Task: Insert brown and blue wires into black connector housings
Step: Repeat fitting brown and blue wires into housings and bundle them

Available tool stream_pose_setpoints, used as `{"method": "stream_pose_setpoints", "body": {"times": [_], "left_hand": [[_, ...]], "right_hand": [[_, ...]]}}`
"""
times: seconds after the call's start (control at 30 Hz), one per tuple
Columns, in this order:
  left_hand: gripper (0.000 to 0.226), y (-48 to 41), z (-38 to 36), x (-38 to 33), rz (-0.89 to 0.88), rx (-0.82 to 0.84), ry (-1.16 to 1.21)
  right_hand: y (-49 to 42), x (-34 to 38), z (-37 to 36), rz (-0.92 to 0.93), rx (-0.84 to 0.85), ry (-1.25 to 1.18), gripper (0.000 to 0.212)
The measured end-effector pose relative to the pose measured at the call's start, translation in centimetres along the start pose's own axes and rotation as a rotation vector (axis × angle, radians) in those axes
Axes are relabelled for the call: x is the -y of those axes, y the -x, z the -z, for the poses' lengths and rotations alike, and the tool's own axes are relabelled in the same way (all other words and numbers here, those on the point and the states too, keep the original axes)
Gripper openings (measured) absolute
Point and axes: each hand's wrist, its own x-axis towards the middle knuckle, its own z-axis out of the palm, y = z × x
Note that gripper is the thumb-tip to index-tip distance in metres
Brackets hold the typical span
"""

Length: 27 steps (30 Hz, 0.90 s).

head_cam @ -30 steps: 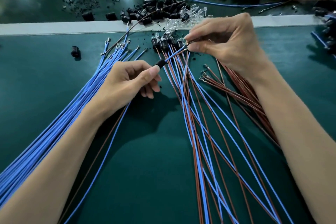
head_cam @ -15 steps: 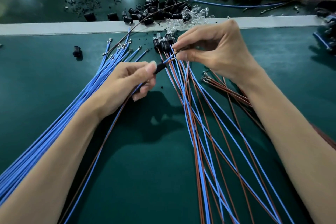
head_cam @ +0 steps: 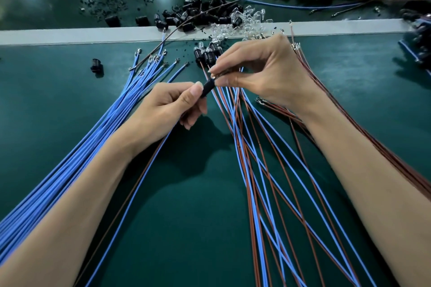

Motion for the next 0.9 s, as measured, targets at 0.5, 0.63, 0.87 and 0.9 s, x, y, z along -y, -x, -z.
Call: {"method": "stream_pose_setpoints", "body": {"times": [0.5, 0.63, 0.87, 0.9], "left_hand": [[0.039, 0.1, 0.2, -0.3, -0.012, 0.017, 0.072], [0.035, 0.2, 0.3, -0.2, -0.012, 0.043, 0.051], [0.039, 0.1, 0.5, -0.1, -0.012, 0.033, 0.034], [0.041, 0.0, 0.5, 0.0, -0.007, 0.023, 0.038]], "right_hand": [[-0.1, 1.5, -1.8, -0.104, 0.187, -0.002, 0.027], [-0.2, 1.7, -1.6, -0.057, 0.145, 0.130, 0.016], [-0.3, 2.2, -1.9, 0.019, 0.148, 0.257, 0.015], [-0.4, 2.2, -1.9, 0.036, 0.149, 0.263, 0.016]]}}
